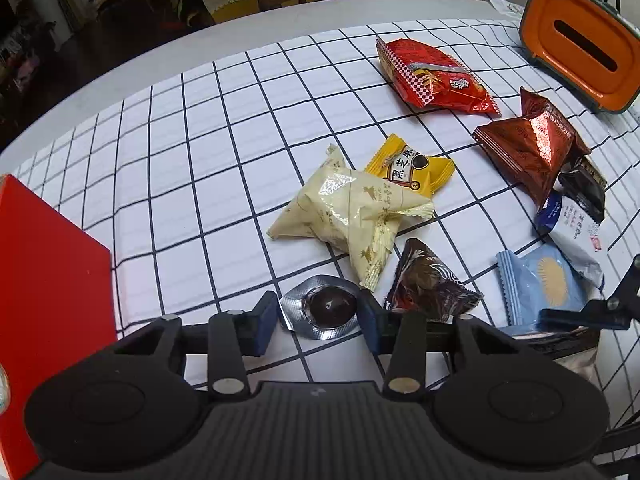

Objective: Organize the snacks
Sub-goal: 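Grasp the round foil chocolate with the left gripper while the right grasps the silver bar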

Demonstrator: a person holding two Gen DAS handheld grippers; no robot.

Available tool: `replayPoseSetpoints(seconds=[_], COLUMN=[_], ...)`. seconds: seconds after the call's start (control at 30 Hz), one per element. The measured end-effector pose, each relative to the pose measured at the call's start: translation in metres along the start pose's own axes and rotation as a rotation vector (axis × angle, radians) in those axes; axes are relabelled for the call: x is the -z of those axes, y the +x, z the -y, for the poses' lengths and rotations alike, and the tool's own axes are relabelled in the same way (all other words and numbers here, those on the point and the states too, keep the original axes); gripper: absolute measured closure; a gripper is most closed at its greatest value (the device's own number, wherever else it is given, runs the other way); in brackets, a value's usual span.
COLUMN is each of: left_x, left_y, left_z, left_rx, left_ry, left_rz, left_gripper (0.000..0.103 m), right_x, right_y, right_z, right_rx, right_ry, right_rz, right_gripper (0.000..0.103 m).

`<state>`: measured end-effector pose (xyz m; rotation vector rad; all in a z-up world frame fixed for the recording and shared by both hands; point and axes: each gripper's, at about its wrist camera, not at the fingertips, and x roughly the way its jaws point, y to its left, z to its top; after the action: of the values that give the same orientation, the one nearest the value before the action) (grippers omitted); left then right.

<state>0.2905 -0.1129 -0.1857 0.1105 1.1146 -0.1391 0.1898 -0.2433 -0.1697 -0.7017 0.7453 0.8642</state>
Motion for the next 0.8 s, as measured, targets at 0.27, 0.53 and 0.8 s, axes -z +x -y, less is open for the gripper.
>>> replayPoseSetpoints(seconds=[0.27, 0.53, 0.8], left_x=[0.006, 0.017, 0.027], left_y=[-0.007, -0.025, -0.061], left_z=[-0.012, -0.019, -0.023], left_rx=[0.007, 0.024, 0.036], left_ry=[-0.062, -0.109, -0.117], left_rz=[0.006, 0.019, 0.050], left_gripper=[0.063, 0.063, 0.063], right_x=[0.000, -0.004, -0.014], right_y=[-0.004, -0.020, -0.046], right_z=[0.001, 0.003, -0.001], right_rx=[-0.019, -0.022, -0.010], right_ry=[0.055, 0.188, 0.315], right_rz=[0.011, 0.028, 0.046], right_gripper=[0.062, 0.062, 0.062])
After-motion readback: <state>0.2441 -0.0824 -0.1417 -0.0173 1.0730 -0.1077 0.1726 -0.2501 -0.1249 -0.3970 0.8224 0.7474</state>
